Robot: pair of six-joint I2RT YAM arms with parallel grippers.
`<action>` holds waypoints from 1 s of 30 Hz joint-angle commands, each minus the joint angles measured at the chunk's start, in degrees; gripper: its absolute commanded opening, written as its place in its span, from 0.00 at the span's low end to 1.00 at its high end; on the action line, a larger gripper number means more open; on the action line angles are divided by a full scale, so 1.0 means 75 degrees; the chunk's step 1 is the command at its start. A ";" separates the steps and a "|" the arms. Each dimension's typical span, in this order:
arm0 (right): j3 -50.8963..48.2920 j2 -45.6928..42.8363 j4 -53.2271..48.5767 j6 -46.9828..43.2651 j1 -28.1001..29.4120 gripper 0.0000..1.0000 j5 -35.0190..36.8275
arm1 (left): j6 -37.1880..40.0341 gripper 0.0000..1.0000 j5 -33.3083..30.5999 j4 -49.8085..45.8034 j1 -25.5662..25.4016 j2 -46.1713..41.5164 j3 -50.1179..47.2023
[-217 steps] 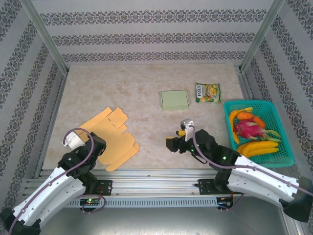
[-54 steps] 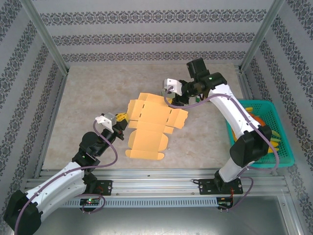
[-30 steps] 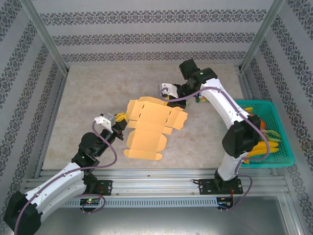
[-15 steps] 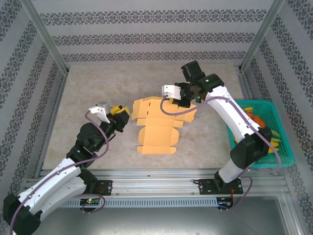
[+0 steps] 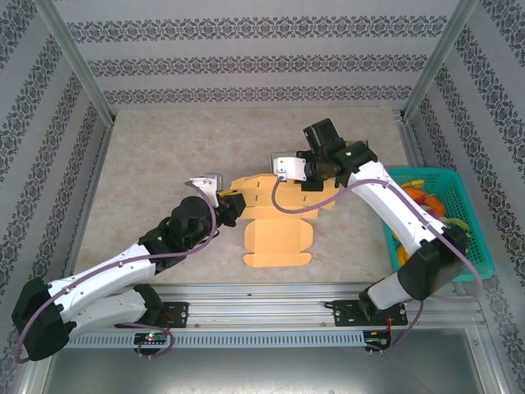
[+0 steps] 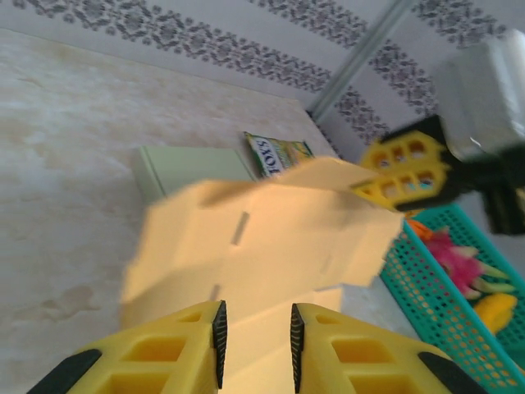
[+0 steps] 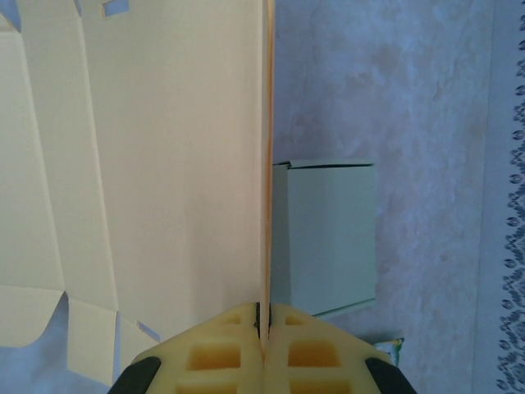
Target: Fold the paper box
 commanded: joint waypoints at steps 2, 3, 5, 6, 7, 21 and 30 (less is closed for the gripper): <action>-0.0717 -0.0614 0.0792 -0.0375 0.0201 0.00 0.0214 | 0.0099 0.29 -0.0473 -0.0364 -0.0014 0.0253 0.0376; -0.0860 -0.0726 0.0935 -0.0385 0.0226 0.00 0.0196 | 0.0083 0.30 -0.0417 -0.0381 -0.0014 0.0309 0.0444; -0.1115 -0.0944 0.1197 -0.0398 0.0297 0.00 0.0219 | 0.0028 0.30 -0.0403 -0.0450 -0.0009 0.0410 0.0558; -0.1236 -0.1026 0.1275 -0.0427 0.0349 0.00 0.0236 | 0.0013 0.30 -0.0413 -0.0466 -0.0013 0.0431 0.0598; -0.1317 -0.1090 0.1318 -0.0454 0.0380 0.00 0.0276 | 0.0015 0.30 -0.0425 -0.0478 -0.0007 0.0454 0.0627; -0.1583 -0.1291 0.1656 0.0235 0.0802 0.00 0.0913 | 0.0107 0.28 0.1376 0.0113 -0.0080 0.1435 0.1150; -0.1986 -0.1338 0.2061 0.0477 0.1326 0.00 0.1114 | 0.0131 0.28 0.0865 0.0094 -0.0119 0.1663 0.1387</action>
